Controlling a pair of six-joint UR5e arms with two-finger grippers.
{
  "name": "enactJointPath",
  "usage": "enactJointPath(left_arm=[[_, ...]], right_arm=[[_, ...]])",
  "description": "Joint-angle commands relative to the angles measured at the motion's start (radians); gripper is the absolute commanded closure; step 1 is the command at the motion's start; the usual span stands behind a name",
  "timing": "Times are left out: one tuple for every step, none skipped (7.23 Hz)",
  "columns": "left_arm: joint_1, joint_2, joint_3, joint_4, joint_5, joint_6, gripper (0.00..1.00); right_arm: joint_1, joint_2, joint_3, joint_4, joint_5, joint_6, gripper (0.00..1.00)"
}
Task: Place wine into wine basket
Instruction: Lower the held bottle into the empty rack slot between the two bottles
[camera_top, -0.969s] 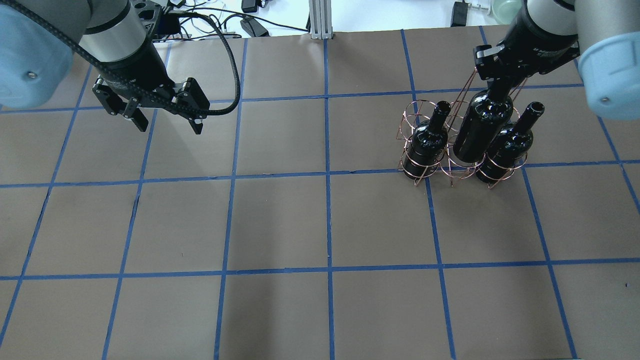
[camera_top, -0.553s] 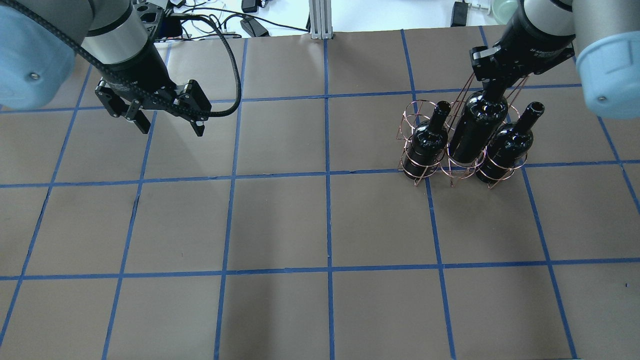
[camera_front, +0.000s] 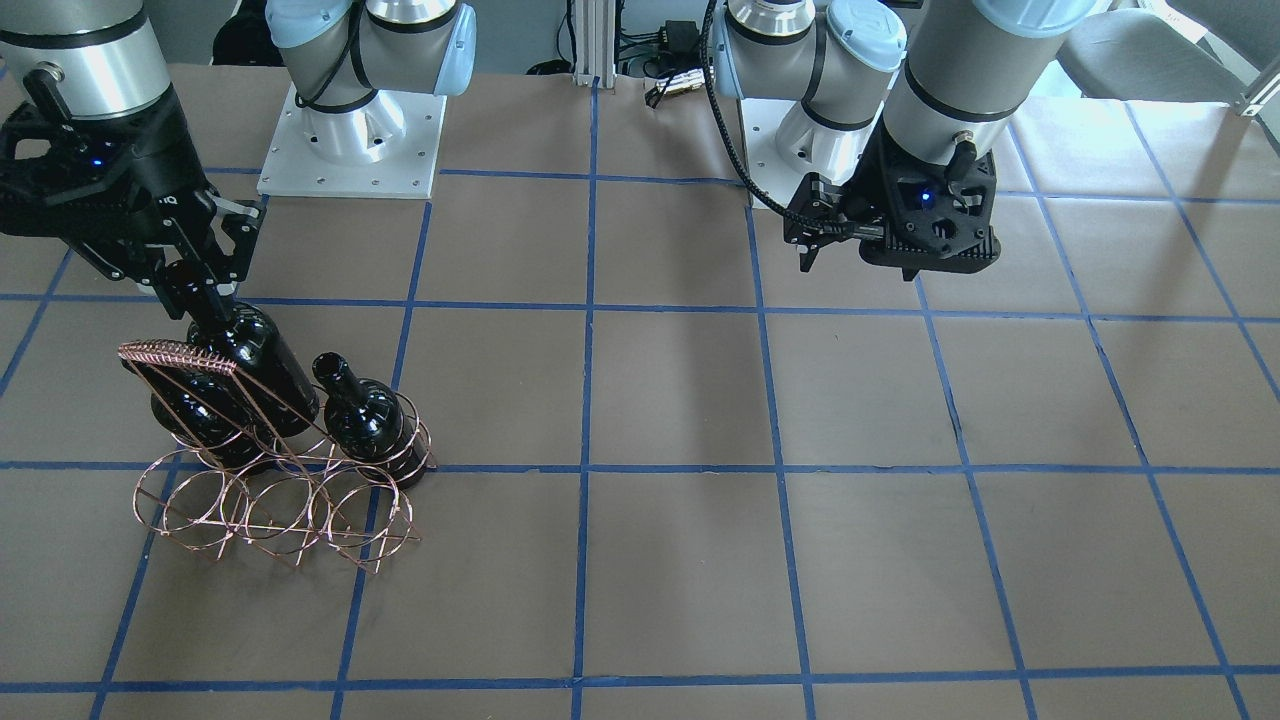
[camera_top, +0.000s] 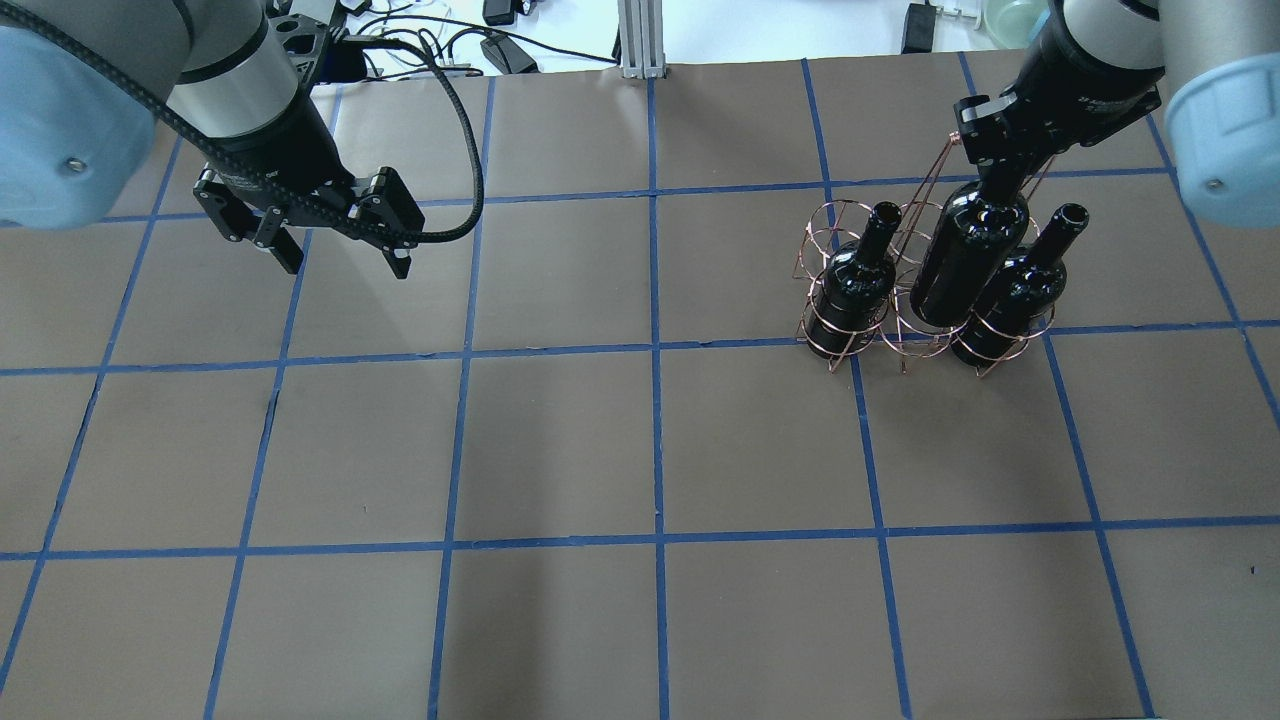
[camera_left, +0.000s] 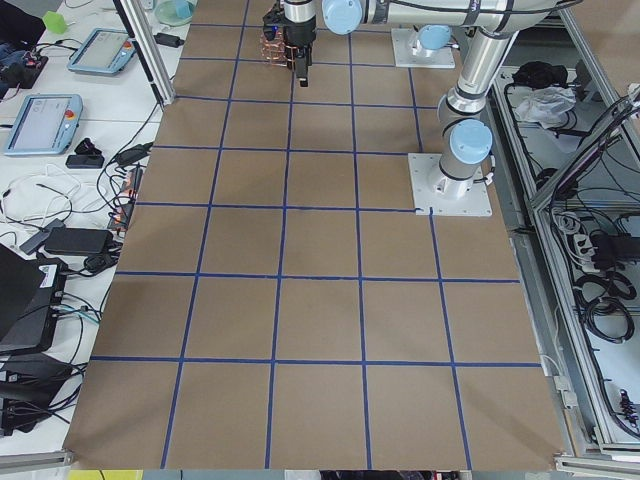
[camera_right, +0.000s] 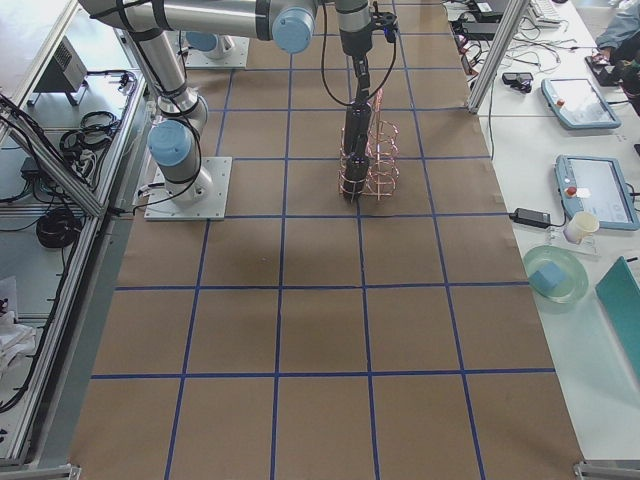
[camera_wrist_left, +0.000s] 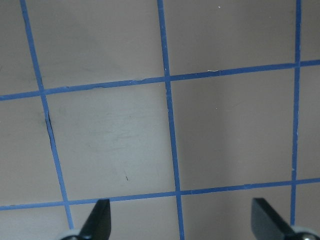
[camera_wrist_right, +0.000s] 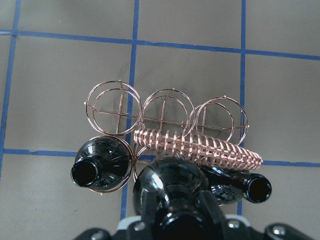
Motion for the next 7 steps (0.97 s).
enactJointPath(left_arm=[[-0.002,0.0,0.0,-0.001,-0.001,-0.007,0.0],[0.0,0.0,-0.002,0.0,-0.001,-0.004,0.0],[0.0,-0.001,-0.002,0.002,-0.001,-0.001,0.0],[0.0,-0.001,-0.002,0.002,-0.001,-0.001,0.0],[0.0,-0.001,-0.002,0.002,-0.001,0.001,0.0],[0.0,-0.003,-0.002,0.002,0.001,0.002,0.0],[0.0,-0.003,-0.002,0.002,0.001,0.002,0.0]], right_arm=[[-0.001,0.001,0.001,-0.001,0.023,0.004,1.0],[-0.001,0.012,0.001,-0.003,0.023,0.001,1.0],[-0.001,0.026,0.001,-0.024,0.021,-0.002,1.0],[-0.001,0.034,0.001,-0.032,0.02,-0.009,1.0],[-0.001,0.034,0.001,-0.032,0.019,-0.009,1.0],[-0.001,0.035,0.001,-0.03,0.023,-0.009,1.0],[-0.001,0.05,0.002,-0.024,0.02,-0.012,1.0]])
